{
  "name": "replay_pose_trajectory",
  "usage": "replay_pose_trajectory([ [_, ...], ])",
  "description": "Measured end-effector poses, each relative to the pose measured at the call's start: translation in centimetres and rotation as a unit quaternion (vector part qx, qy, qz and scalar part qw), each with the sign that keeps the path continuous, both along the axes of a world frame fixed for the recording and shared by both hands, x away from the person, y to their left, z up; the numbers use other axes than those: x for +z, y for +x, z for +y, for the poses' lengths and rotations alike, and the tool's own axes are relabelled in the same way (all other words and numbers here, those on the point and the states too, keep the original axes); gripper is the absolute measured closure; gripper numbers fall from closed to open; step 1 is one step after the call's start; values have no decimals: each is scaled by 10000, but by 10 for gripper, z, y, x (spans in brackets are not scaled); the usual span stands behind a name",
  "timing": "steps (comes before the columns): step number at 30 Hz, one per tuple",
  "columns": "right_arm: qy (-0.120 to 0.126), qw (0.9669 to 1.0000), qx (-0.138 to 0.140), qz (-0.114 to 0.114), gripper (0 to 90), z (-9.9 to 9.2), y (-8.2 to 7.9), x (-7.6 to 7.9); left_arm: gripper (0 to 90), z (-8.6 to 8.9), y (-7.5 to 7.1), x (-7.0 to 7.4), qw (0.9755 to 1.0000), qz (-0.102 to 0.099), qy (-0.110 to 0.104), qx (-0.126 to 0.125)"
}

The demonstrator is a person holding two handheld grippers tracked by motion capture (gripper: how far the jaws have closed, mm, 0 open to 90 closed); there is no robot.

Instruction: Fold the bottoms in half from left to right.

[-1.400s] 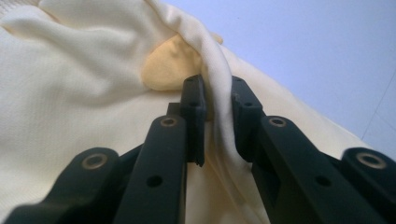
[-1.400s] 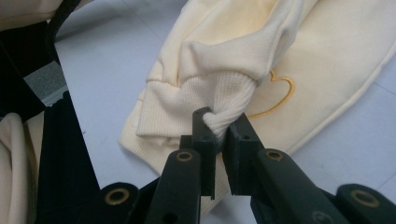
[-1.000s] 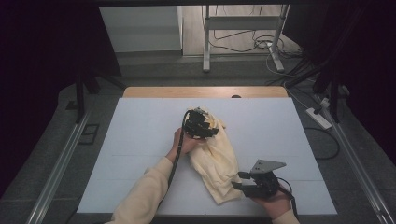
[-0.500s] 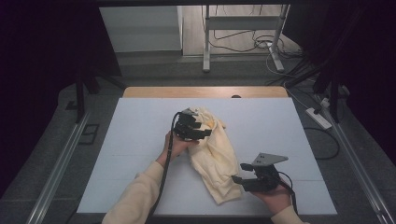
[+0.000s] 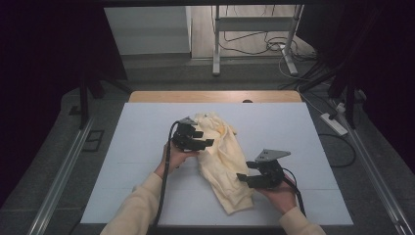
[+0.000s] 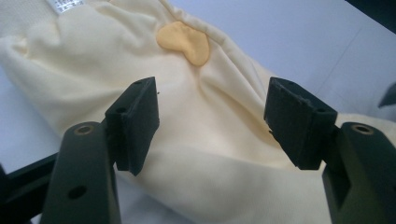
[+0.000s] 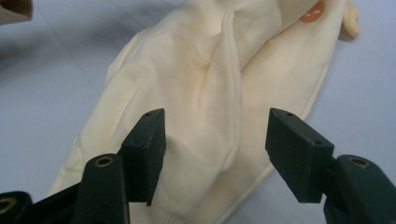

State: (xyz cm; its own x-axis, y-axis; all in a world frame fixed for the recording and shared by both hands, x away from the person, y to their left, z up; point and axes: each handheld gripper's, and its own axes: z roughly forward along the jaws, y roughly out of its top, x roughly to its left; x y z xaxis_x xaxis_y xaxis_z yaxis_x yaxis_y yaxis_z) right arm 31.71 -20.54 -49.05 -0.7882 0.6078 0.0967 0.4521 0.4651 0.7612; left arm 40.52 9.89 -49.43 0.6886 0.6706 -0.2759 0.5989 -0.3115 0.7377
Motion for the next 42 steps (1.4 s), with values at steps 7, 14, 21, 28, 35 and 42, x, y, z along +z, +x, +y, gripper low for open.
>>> replay_pose_trajectory([
  [7, 51, 10000, -69, -15, 390, 8, 16, 2, 346, 9, -7, -1, 10000, 22, 21, 27],
  [14, -39, 10000, 39, 68, 476, 27, 40, -8, 345, 10, -7, -3, 10000, 39, 26, 6],
  [21, -252, 9992, 183, 247, 756, 33, 46, -12, 343, 13, -8, -4, 10000, 44, 4, 41],
  [28, -446, 9987, 202, 156, 856, 27, 39, -9, 341, 10, -9, -3, 10000, 8, 47, 20],
  [35, -568, 9980, 23, 258, 858, 11, 32, -11, 339, 10, -8, -4, 10000, 27, 39, 29],
  [42, -676, 9968, 1, 415, 858, 8, 29, -17, 334, 10, -9, -3, 10000, 4, 55, 20],
])
